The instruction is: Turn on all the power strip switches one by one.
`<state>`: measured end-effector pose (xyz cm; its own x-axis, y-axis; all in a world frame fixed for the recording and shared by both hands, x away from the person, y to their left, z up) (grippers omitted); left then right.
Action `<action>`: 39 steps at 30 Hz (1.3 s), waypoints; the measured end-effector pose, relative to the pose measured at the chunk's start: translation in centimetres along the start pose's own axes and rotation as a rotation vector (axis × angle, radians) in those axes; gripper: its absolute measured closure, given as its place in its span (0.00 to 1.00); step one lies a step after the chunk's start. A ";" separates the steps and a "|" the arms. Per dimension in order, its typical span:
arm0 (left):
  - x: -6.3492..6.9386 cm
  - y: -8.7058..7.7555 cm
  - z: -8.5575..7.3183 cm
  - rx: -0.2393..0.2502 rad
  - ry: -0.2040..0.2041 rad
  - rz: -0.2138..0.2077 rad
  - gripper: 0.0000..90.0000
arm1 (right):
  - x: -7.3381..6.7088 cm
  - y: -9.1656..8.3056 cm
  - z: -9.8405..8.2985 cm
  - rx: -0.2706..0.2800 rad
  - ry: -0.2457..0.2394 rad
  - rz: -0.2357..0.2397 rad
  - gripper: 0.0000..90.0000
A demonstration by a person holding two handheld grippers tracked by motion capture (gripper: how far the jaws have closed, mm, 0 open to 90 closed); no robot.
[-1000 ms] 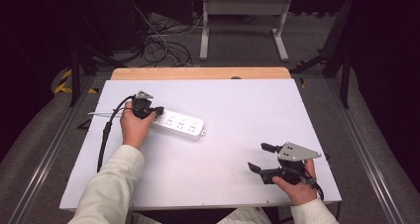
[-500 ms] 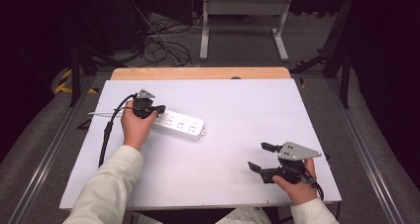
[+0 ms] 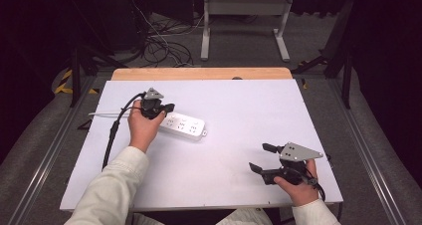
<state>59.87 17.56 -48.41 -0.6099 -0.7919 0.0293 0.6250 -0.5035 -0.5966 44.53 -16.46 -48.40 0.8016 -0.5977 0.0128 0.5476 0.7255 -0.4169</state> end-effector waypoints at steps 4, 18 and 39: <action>0.2 0.4 -0.3 -0.013 0.005 0.004 1.00 | -0.1 0.1 0.0 0.002 0.002 0.004 0.22; -0.3 1.5 -1.6 -0.065 -0.005 0.021 1.00 | -0.1 0.0 -0.1 -0.004 -0.002 0.004 0.22; -0.3 1.7 -1.9 -0.093 -0.006 0.021 1.00 | -0.2 0.1 -0.3 -0.011 0.003 0.011 0.22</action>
<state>60.18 17.56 -50.99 -0.5940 -0.8042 0.0200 0.5899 -0.4523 -0.6689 44.35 -16.37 -48.68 0.8066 -0.5911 0.0057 0.5365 0.7280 -0.4269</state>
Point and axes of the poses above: each handheld gripper's, and its own axes: y roughly forward along the jaws, z roughly out of its top, x roughly to its right, the point moved 7 cm from there along y, roughly forward along the jaws
